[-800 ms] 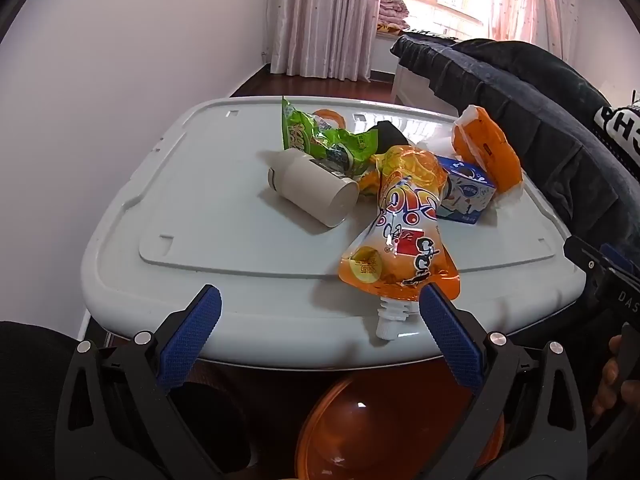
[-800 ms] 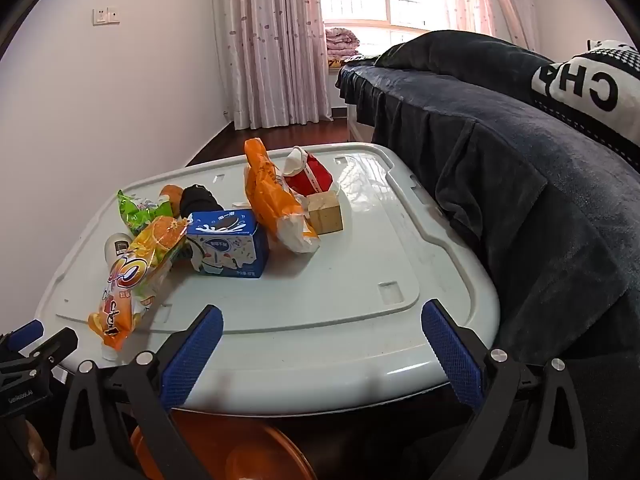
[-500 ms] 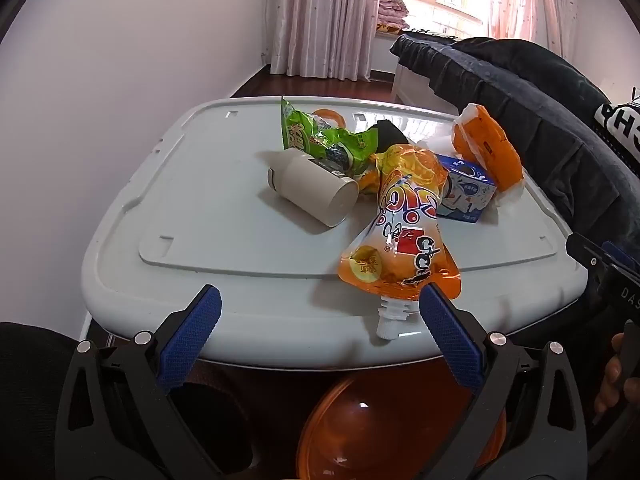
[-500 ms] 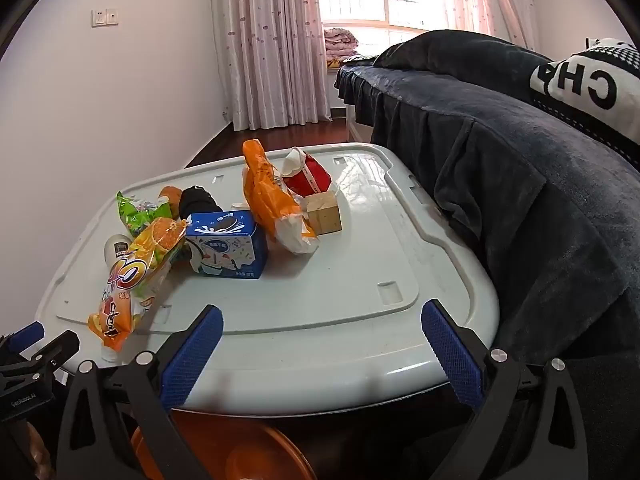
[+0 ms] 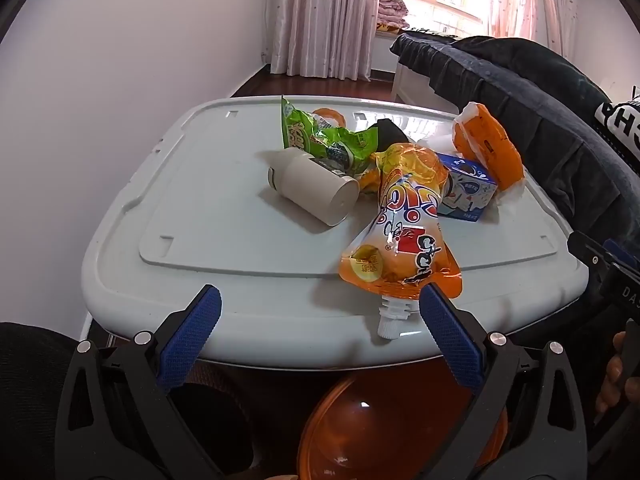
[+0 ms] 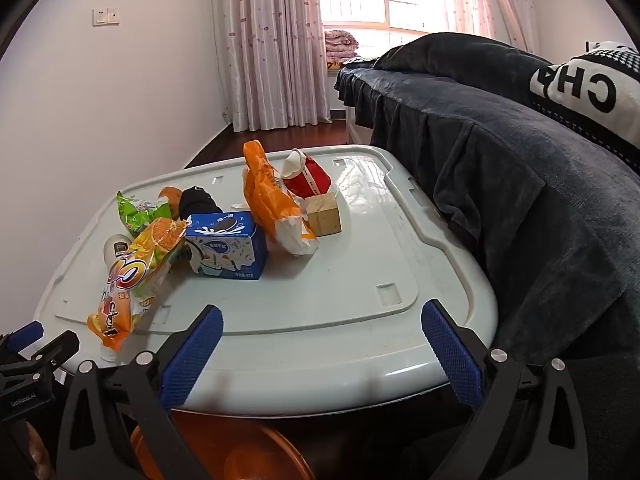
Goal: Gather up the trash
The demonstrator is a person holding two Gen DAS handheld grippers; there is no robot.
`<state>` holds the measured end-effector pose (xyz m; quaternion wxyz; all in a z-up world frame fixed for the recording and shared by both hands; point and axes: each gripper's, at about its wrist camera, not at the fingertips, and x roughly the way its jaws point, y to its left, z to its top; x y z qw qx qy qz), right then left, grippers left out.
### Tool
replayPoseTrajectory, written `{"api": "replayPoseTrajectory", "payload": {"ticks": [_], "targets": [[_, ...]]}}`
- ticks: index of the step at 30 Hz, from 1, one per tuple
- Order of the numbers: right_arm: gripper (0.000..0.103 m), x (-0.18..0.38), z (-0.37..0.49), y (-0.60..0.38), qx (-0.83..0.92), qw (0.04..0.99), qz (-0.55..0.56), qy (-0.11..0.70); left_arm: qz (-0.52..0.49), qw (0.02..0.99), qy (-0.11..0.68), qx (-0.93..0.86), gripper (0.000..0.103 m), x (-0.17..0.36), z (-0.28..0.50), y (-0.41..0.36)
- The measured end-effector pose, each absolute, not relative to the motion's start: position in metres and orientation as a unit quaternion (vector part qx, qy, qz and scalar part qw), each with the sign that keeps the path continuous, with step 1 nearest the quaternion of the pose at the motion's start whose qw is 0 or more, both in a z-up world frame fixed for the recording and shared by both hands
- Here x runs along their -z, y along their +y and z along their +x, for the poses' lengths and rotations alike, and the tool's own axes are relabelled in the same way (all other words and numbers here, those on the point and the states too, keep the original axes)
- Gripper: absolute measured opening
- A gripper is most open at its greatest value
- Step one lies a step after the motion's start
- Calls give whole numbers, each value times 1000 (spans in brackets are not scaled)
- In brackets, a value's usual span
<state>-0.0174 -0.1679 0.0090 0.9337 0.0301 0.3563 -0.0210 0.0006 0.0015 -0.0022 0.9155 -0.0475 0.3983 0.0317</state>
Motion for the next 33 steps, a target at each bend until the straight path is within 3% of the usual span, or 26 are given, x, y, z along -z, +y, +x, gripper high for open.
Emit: {"api": "replayPoseTrajectory", "payload": {"ticks": [33], "targets": [[98,-10,-18,-168,23,935,23,353,-45,915,400,-35,96,4,0,3]]}}
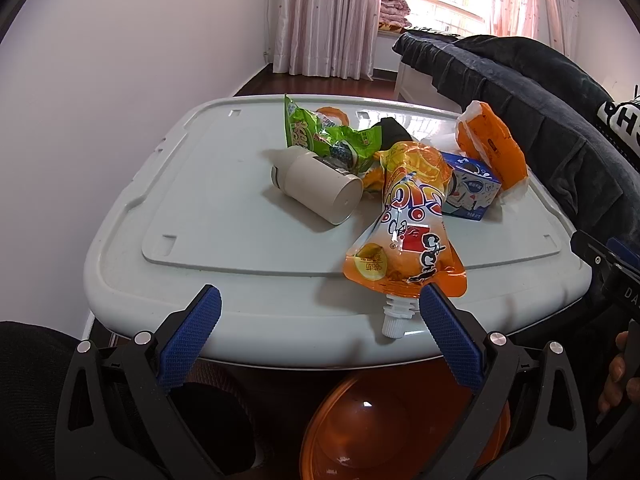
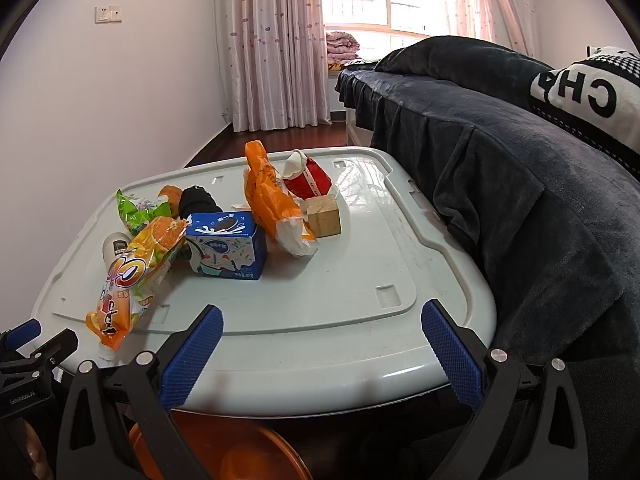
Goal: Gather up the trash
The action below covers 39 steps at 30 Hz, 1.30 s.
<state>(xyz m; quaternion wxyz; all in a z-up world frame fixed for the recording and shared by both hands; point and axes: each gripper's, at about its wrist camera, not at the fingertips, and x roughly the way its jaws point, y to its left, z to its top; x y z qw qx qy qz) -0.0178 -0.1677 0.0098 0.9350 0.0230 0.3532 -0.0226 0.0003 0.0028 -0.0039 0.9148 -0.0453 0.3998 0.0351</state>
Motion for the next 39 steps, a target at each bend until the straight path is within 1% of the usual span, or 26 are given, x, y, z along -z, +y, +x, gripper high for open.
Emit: {"api": "replayPoseTrajectory", "payload": {"ticks": [39], "targets": [[98,-9,-18,-164,23,936,15,352,-41,913,406,-30,96,6,2,-3]]}}
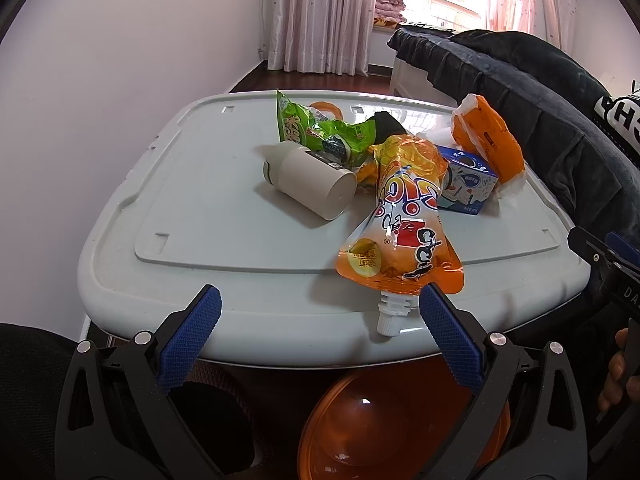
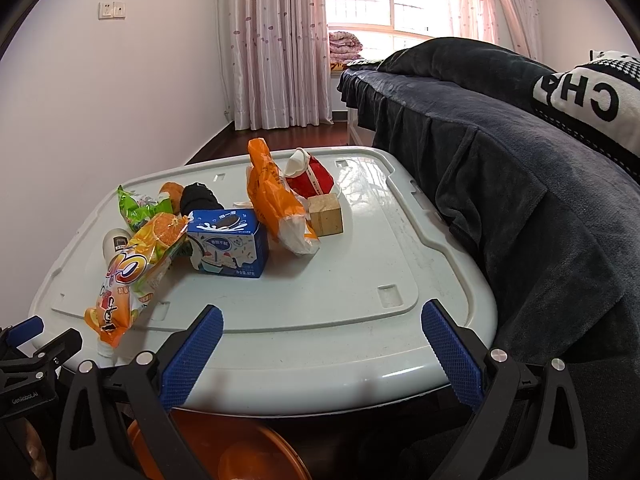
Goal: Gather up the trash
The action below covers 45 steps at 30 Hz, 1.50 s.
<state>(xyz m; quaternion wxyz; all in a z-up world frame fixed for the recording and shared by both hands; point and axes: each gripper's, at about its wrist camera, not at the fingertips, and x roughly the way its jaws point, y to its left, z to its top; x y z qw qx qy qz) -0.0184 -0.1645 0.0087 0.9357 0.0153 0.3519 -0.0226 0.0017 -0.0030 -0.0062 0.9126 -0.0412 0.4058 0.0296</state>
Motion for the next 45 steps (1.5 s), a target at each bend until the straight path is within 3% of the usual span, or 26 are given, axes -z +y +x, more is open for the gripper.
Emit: {"api": "replayPoseTrajectory", "payload": {"ticks": [17,24,30,31,33,35,38,45], "targets": [[98,-18,-2,-164,0,931,19,364,-46,912,407,-25,96,5,2,-2],[98,-41,58,-149,-28,932,-24,362,-37,910,412,-23,96,5,3,-6],[98,-27,134,-123,-56,912,-43,404,-30,907,419,-20,96,7,3,-10],[91,-23,143,-120,-59,909,-45,411,-28,907,420,-20,96,8,2,-11],[68,-9,167,-113,-64,893,-48,444,-25,907,420,-20,96,8,1,-12],[35,10,186,-113,-55,871,-46,486,-23,906,422,-20,96,8,1,-12],[13,18,189,-121,-45,871,-26,489,-21,906,422,-20,96,8,1,-13],[10,-36,143,-143,-66,899,19,432,-30,908,417,-12,96,6,0,-12]]}}
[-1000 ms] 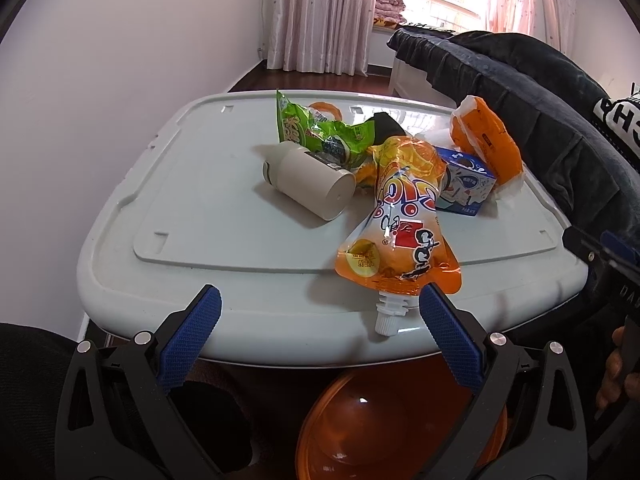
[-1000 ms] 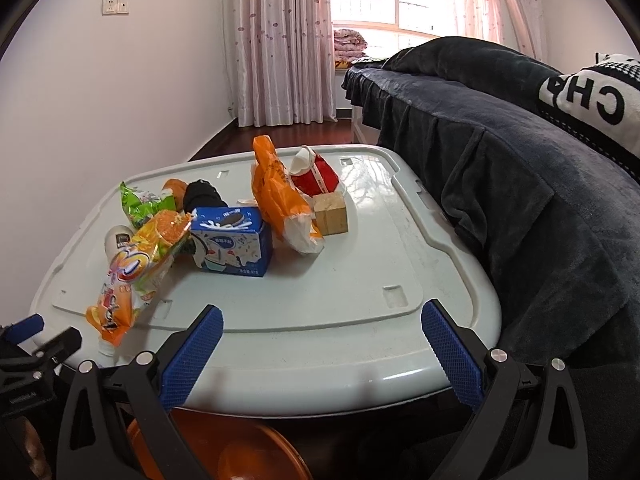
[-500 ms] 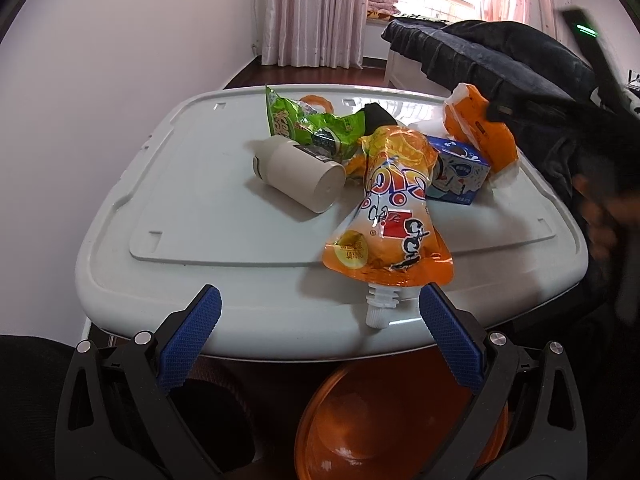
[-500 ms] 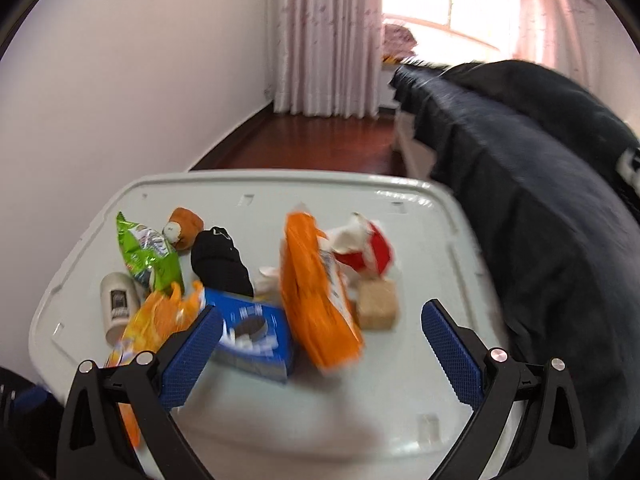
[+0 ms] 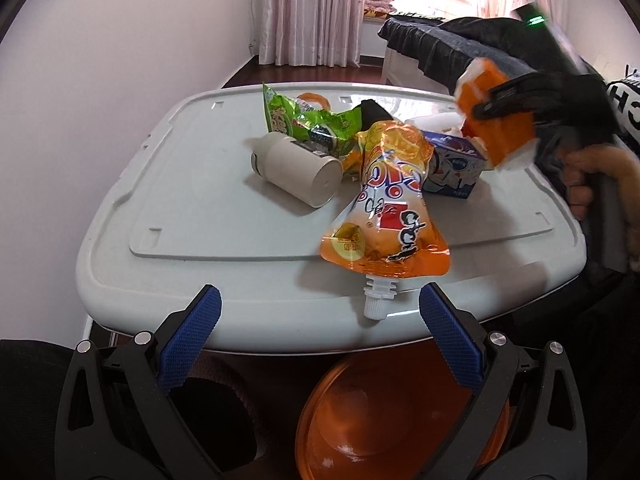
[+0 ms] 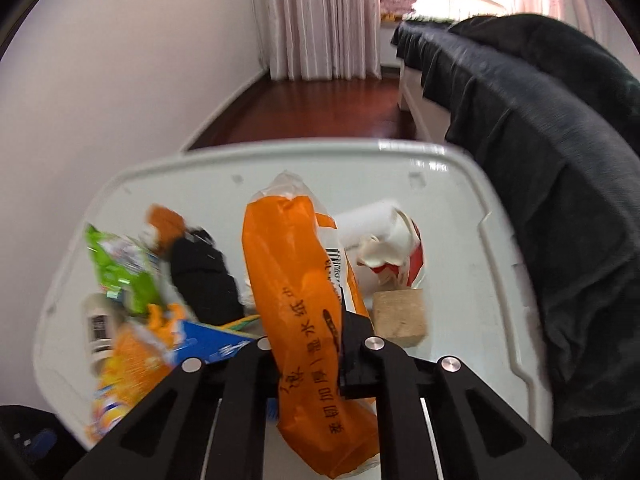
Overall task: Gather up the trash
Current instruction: 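Grasp the orange juice pouch with the left tool while the right tool grasps the orange bread bag, then carry both bags over the orange bucket and open both tools to drop them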
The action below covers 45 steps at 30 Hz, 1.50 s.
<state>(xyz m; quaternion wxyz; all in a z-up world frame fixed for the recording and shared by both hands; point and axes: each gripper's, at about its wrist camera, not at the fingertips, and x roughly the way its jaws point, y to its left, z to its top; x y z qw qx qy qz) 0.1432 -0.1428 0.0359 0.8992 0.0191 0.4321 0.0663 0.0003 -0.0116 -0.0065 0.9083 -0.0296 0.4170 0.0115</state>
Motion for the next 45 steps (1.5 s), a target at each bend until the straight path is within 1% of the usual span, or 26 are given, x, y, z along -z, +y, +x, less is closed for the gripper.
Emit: {"api": "replayPoseTrajectory", "payload": {"ticks": [3,5,10,13,15,24,27,29,30,31,32,38,45], "targets": [[11,-60,93,-161,-81,912,39,399,-36,910,413,8,96,2,-1,-13],[11,-64,61,-169,-82,918,42,386,-37,908,415,37,96,-5,4,-19],[11,-37,12,-181,-85,914,63,391,-10,898,434,75,96,-11,36,-47],[11,-24,13,-188,-84,905,81,410,-3,883,461,91,96,-4,63,-57],[12,-27,17,-190,-86,907,86,403,-7,871,483,94,96,2,81,-58],[13,-31,13,-189,-100,909,92,393,-8,848,522,88,96,29,124,-48],[13,-29,16,-190,-98,908,91,397,-9,849,522,83,96,36,129,-44],[13,-29,17,-189,-98,907,89,399,-15,854,514,78,94,38,131,-40],[13,-29,17,-188,-99,908,87,399,-22,855,511,81,84,37,131,-38],[13,-29,17,-187,-99,908,82,398,-28,856,509,85,50,37,131,-37],[13,-28,16,-185,-99,909,78,397,-30,853,515,86,43,38,132,-36],[13,-25,16,-181,-96,909,69,399,-36,858,505,88,36,29,124,-40],[13,-24,16,-184,-102,907,86,400,-41,880,461,104,35,-28,90,-46]]}}
